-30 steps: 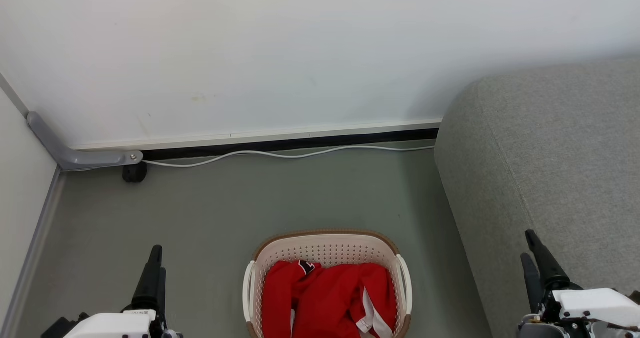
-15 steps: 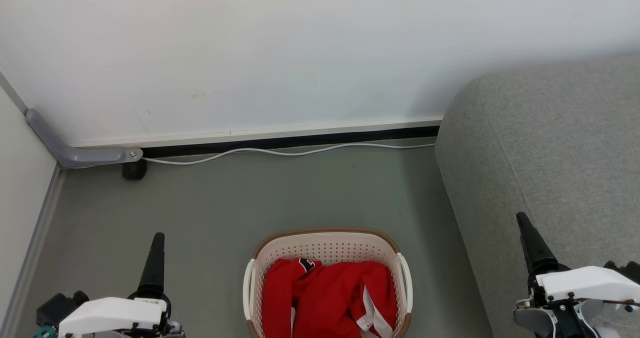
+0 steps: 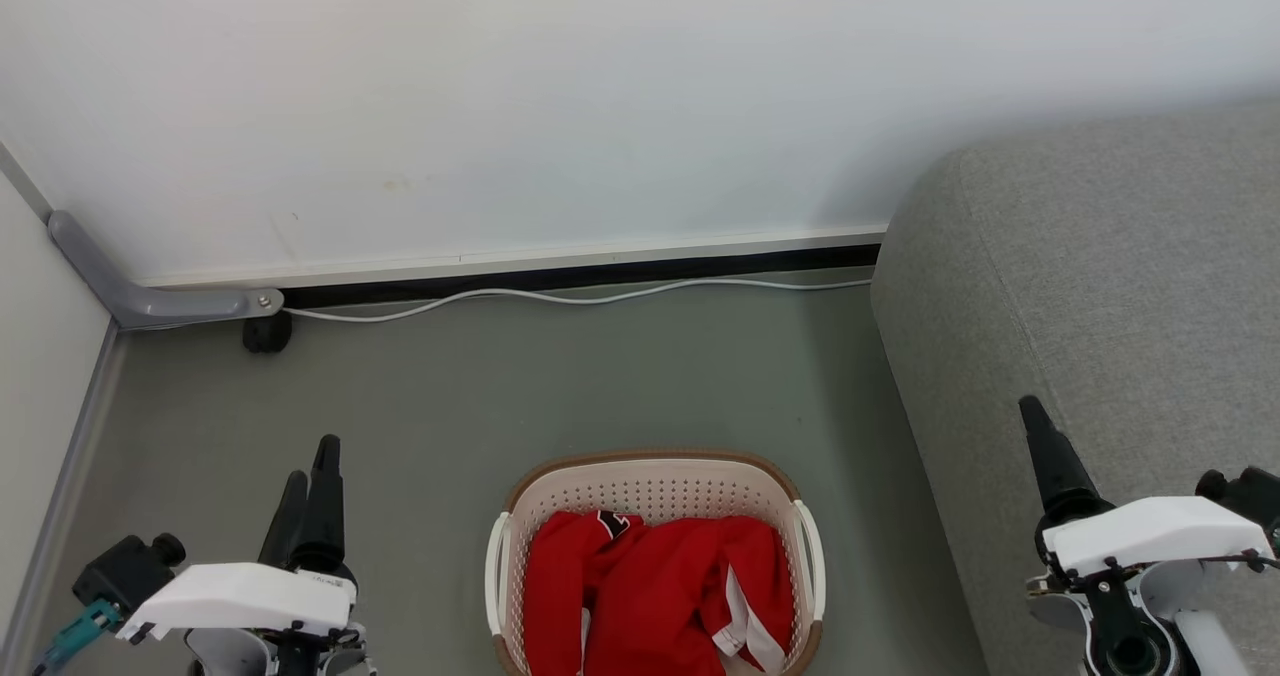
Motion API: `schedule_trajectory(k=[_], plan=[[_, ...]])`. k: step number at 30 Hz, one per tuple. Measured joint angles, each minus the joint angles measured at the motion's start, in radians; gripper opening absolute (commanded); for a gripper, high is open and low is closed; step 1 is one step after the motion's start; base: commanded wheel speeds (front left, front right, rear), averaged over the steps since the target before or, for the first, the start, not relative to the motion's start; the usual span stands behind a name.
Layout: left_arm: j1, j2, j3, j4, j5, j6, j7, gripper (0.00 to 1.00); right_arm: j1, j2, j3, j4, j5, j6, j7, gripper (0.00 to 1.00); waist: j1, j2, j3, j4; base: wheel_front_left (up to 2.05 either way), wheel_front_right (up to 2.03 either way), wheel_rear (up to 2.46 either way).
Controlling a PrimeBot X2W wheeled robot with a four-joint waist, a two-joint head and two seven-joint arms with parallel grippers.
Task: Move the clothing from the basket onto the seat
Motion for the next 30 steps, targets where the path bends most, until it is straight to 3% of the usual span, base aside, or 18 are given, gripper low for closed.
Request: schedule_trajectory(k=[10, 30], plan=[[-0.029, 0.017, -0.037, 0.009, 0.191, 0.011, -0.033, 1.00, -0.045, -0.015, 0.047, 0.036, -0.192, 0.000, -0.031, 1.00, 0.0000, 0.0000, 0.007, 0.000, 0.00, 0.00, 0.00], [-0.072, 0.027, -0.039, 0.044, 0.422, 0.020, -0.088, 1.00, -0.126, -0.049, 0.150, 0.082, -0.358, 0.000, -0.085, 1.00, 0.0000, 0.0000, 0.020, 0.007, 0.00, 0.00, 0.00]])
